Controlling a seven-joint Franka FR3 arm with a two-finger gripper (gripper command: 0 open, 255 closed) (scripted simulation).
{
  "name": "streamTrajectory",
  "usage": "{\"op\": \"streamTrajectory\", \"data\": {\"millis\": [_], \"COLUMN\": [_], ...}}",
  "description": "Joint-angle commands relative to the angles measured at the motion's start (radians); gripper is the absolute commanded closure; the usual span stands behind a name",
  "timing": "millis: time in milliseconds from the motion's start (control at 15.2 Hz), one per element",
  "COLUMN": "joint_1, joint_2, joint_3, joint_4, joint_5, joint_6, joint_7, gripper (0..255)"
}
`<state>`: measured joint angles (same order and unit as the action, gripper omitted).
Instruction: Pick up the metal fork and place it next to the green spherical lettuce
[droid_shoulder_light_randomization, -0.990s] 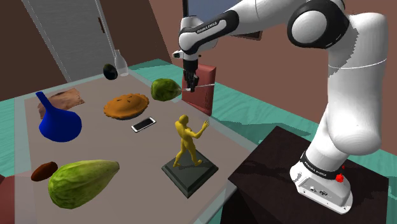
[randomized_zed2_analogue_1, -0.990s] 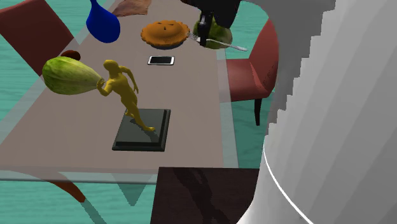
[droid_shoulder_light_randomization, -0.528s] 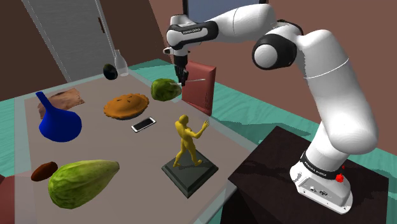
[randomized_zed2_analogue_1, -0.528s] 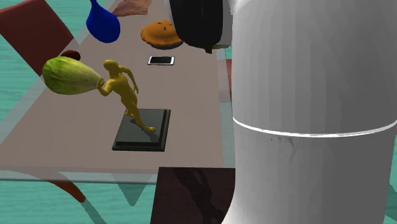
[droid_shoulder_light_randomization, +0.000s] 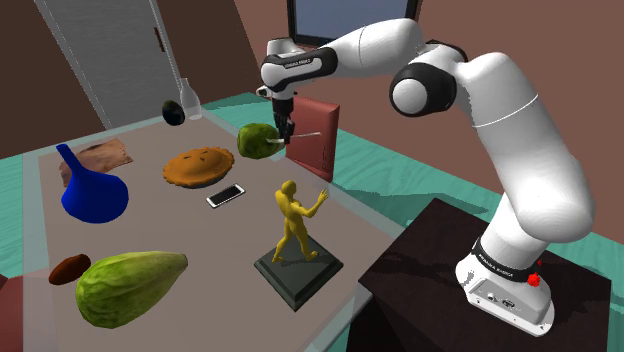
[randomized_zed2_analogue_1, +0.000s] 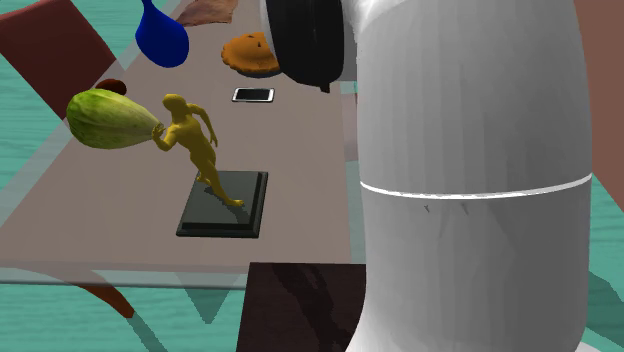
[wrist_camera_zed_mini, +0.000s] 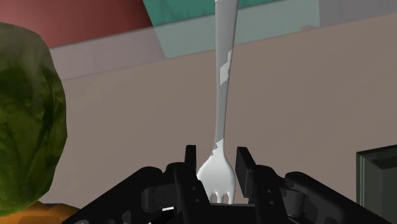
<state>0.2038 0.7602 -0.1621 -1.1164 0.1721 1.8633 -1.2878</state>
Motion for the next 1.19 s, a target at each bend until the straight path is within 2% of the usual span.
{"op": "streamTrajectory", "data": {"millis": [0,1122], "joint_1": [0.001,0.002], "joint_2": [0.005,0.088], "joint_3": [0.001,0.011], "joint_4": [-0.019,-0.107], "joint_5": [0.001,0.017], "joint_6": [0.024,0.194], "joint_7": [-0.002,-0.019], "gripper": [255,255]}}
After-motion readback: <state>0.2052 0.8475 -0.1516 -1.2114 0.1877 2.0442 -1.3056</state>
